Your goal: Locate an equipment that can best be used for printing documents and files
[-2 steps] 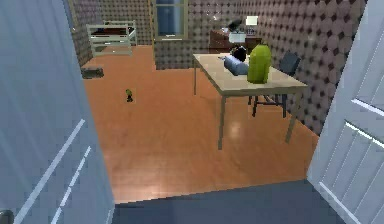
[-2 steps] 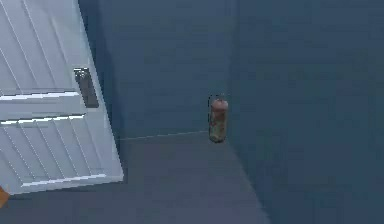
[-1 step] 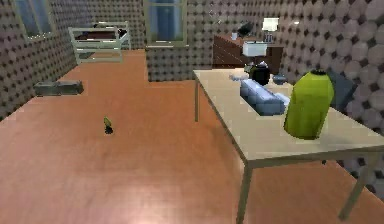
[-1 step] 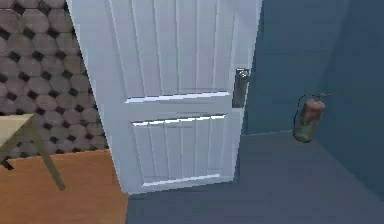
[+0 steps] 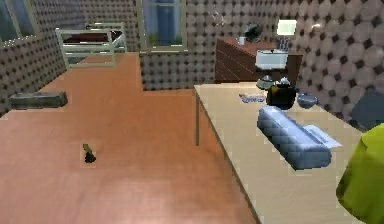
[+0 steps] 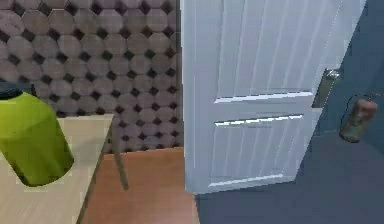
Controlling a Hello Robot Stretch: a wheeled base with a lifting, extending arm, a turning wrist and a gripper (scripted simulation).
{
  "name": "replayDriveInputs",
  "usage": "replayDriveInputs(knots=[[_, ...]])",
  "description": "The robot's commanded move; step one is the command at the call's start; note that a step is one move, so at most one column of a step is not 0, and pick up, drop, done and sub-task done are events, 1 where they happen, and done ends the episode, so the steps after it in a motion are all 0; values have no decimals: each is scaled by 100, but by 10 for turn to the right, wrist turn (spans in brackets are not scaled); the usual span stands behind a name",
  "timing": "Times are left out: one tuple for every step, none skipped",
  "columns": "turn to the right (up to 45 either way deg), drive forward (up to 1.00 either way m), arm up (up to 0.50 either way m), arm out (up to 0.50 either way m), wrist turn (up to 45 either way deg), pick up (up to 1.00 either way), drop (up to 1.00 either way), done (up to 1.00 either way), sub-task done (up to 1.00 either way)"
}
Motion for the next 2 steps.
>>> replayDriveInputs(knots=[[300, 0, 0, 0, 0, 0, 0, 0, 0], [0, 0, 0, 0, 0, 0, 0, 100, 0]])
